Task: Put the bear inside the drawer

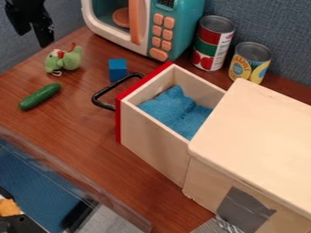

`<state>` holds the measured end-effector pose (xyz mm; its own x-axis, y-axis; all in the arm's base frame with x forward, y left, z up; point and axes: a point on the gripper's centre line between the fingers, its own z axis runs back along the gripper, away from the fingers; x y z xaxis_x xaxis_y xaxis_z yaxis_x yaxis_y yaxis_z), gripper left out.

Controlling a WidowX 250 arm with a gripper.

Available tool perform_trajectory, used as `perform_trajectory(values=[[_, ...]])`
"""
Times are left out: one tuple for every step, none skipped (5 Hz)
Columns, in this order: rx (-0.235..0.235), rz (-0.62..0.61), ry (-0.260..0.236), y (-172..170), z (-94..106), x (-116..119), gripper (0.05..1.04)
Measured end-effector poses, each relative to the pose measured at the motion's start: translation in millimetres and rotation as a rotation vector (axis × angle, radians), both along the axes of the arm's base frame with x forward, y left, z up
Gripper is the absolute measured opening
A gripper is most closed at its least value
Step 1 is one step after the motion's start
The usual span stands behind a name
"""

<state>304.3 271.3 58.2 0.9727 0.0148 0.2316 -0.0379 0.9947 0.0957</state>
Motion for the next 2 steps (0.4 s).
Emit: perform_trajectory(values=[[-0.024,0.003,0.011,-9,-6.7,0,1.0],[-0.061,-0.006,0.007,-24,-2.7,-2,1.0]])
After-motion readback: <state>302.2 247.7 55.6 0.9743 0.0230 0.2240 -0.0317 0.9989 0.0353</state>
